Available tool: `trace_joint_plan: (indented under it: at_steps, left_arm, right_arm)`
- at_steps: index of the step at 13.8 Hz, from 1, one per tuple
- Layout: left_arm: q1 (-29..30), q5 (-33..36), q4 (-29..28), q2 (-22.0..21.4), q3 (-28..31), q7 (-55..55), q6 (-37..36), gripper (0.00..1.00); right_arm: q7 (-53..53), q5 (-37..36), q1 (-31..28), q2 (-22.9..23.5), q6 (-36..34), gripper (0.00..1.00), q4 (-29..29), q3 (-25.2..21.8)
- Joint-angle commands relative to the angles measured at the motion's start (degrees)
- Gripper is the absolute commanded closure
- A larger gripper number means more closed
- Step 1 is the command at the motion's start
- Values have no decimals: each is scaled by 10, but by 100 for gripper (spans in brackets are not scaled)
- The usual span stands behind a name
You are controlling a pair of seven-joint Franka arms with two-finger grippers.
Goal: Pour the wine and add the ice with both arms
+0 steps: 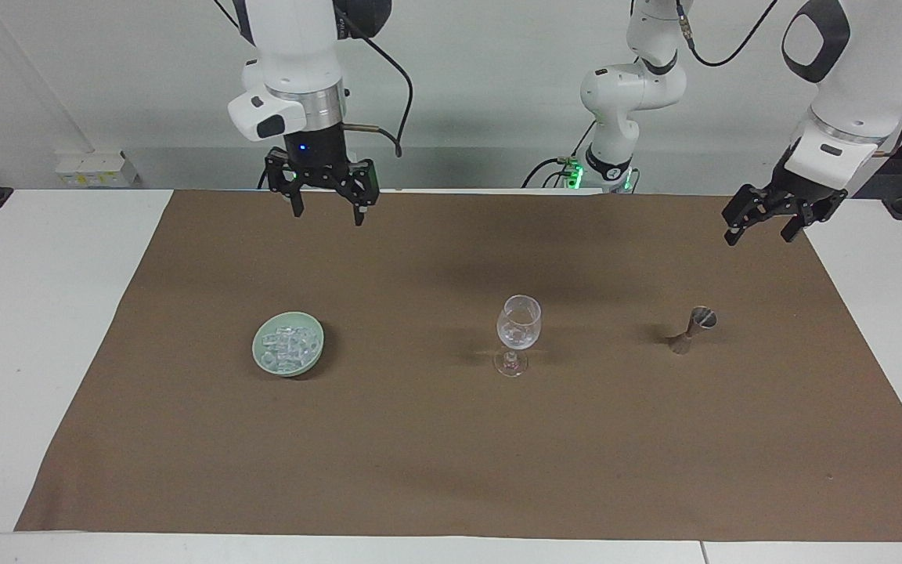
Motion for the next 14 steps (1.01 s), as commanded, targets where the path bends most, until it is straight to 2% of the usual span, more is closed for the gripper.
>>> trace_joint_plan:
  at_steps: [1,2,4,7,10,14]
  left_arm:
    - [3,-5,6,2,0,2,2,0]
    - [3,-5,7,1,0,2,2,0]
    - [3,0,7,-2,0,4,-3,0]
    - [3,4,12,-1,0,3,-6,0]
    - [3,0,18,-1,0,4,-7,0]
    - [3,5,18,2,0,5,-6,0]
  right_arm:
    - [-68,57,33,-14,-23,0,-20,-86]
    - [-82,62,49,-14,-23,0,-21,-110]
    - [-85,50,57,-26,-31,0,-39,-124]
    - [-106,37,57,-61,-17,0,-101,-135]
    - [-135,37,56,-65,-5,0,-111,-156]
    - [-137,37,55,-68,-1,0,-117,-160]
